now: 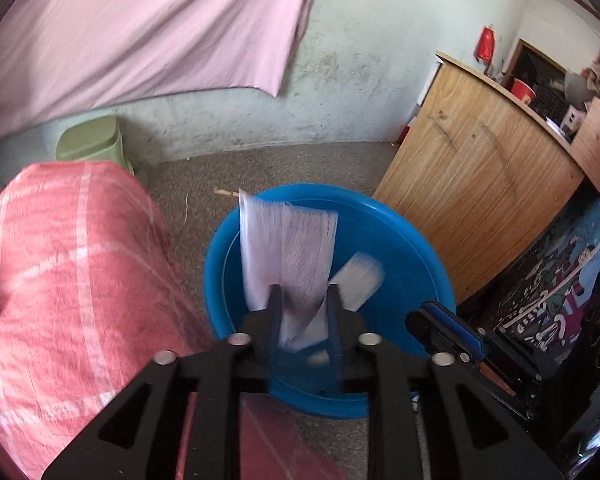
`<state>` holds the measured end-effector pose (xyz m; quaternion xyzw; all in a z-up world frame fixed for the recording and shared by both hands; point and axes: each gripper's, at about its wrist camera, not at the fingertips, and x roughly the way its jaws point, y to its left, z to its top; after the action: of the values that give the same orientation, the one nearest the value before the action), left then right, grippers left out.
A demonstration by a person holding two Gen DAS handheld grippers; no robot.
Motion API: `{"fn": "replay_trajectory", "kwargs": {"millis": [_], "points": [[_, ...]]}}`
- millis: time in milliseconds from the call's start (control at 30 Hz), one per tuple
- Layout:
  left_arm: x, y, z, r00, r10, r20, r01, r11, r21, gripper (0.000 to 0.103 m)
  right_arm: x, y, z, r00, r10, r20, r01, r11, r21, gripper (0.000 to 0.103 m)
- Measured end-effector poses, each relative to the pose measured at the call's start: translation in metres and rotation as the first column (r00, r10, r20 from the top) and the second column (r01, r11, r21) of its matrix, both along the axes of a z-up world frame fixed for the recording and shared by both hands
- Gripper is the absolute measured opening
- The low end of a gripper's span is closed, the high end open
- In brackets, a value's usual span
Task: Collect trash
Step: 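Open both grippers to drop the mask and cup into the basin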
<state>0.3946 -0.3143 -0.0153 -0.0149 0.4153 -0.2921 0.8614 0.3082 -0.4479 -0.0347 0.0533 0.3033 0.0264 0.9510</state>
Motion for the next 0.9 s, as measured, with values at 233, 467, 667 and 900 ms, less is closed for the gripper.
{"fn": "replay_trajectory", "kwargs": {"millis": [233,467,667,900], "points": [[-0.002,0.017,0.01,1.0,0.028,0.005,-0.028,0.999,-0.035,0.027,-0.001,-0.01,0.006,0.999,-0.033,0.018,0.033,0.999,0.007,0.051],[-0.02,0.043,0.028,0.983,0.123,0.134,-0.115,0.991,-0.066,0.032,-0.012,-0.01,0.026,0.992,-0.062,0.114,0.059,0.998,0.025,0.075],[-0.04,0.074,0.043,0.947,0.214,0.238,-0.196,0.976,-0.097,0.05,-0.022,0.001,0.049,0.968,-0.092,0.233,0.084,0.995,0.044,0.103],[-0.06,0.117,0.058,0.889,0.321,0.328,-0.299,0.947,-0.115,0.08,-0.027,0.026,0.069,0.941,-0.062,0.334,0.048,0.998,0.051,0.103]]}}
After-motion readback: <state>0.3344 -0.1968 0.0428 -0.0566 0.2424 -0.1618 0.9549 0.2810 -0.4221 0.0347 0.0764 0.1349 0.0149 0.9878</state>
